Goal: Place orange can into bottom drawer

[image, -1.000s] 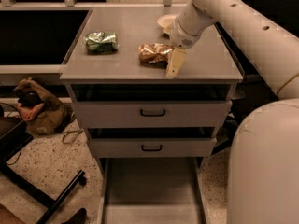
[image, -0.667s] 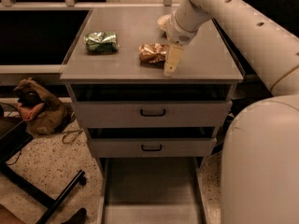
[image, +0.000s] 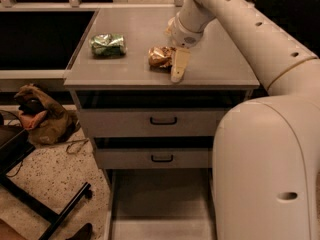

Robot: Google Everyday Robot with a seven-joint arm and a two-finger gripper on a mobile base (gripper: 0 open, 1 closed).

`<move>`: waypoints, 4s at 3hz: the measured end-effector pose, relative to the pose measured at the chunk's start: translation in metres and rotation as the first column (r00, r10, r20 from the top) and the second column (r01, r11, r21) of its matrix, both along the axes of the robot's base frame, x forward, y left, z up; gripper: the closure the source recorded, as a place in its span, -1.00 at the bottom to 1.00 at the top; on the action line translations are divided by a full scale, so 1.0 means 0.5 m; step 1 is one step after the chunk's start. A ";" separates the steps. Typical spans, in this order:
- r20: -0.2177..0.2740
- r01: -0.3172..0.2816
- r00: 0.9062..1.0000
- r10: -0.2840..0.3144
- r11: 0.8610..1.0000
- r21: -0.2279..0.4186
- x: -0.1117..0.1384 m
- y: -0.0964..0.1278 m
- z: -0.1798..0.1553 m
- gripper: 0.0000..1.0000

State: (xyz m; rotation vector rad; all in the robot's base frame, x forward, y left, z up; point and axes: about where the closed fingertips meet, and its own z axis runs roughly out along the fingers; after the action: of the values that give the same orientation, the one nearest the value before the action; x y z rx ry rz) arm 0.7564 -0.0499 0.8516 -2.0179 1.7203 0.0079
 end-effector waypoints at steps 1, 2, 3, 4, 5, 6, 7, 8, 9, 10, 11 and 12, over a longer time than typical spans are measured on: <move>-0.050 0.008 0.999 -0.007 1.000 0.015 0.003 0.001 -0.019 -0.63; -0.051 0.008 0.999 -0.007 1.000 0.016 0.003 0.001 -0.019 -0.16; -0.051 0.008 0.999 -0.007 1.000 0.016 0.003 0.001 -0.019 0.30; -0.051 0.008 0.999 -0.007 1.000 0.016 0.003 0.001 -0.017 0.77; -0.065 0.026 0.998 -0.024 0.999 0.035 -0.030 -0.004 -0.022 1.00; 0.015 0.103 0.994 -0.108 0.979 0.175 -0.119 -0.024 0.094 1.00; 0.088 0.126 0.983 -0.163 0.936 0.328 -0.244 -0.008 0.215 1.00; 0.057 0.168 0.979 -0.197 0.931 0.323 -0.287 -0.047 0.172 1.00; 0.057 0.168 0.979 -0.196 0.931 0.323 -0.287 -0.047 0.172 1.00; 0.033 0.185 0.978 -0.207 0.925 0.333 -0.308 -0.059 0.146 1.00; 0.033 0.213 0.970 -0.242 0.905 0.367 -0.374 -0.080 0.117 1.00; -0.022 0.287 0.954 -0.300 0.887 0.362 -0.446 -0.128 -0.005 1.00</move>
Offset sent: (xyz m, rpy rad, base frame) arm 0.0013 0.0005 -0.0085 0.0138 0.0451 -0.0068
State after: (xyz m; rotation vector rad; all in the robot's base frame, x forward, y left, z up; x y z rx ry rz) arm 0.5332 -0.1140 0.8490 -1.4728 1.8319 0.1759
